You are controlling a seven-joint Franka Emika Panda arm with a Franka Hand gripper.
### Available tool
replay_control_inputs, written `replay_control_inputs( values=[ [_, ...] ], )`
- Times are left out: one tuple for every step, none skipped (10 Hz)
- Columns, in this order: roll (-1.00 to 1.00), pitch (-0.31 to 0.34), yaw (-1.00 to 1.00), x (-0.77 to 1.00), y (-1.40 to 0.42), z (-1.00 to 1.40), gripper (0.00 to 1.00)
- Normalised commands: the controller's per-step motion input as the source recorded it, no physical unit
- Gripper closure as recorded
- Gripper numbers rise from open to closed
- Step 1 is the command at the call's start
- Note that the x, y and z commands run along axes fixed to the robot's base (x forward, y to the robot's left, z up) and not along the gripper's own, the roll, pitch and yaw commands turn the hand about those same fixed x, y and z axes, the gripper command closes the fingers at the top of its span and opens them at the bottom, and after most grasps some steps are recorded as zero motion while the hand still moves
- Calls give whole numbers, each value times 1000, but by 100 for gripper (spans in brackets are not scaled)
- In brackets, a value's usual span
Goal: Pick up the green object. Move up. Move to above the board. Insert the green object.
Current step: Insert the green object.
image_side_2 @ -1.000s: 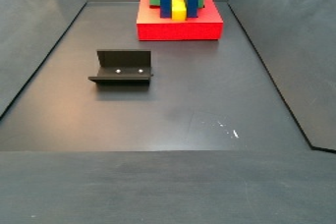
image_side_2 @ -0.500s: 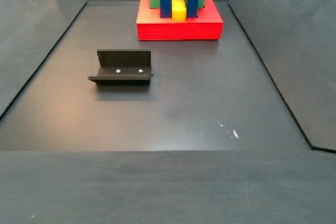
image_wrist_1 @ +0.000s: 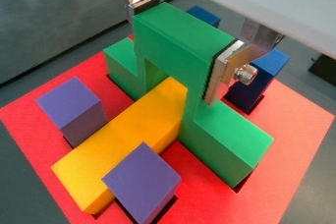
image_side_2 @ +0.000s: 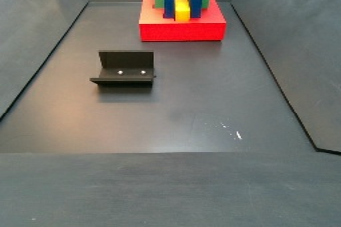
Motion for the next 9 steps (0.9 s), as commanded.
replay_control_inputs(
  values=[
    [0, -23, 0, -151, -20, -60, 100],
    [17, -13, 0, 0, -57, -69, 100],
    [176, 0, 0, 131, -183, -97, 100],
    [300, 0, 0, 197, -229, -231, 100],
    [231, 0, -6, 217, -163, -406, 100],
    [170, -3, 0, 111, -31, -560, 100],
    [163, -4, 0, 103, 0, -674, 100],
    [150, -26, 0, 97, 0, -837, 100],
    [131, -40, -23, 100, 0, -1000, 100]
  ],
)
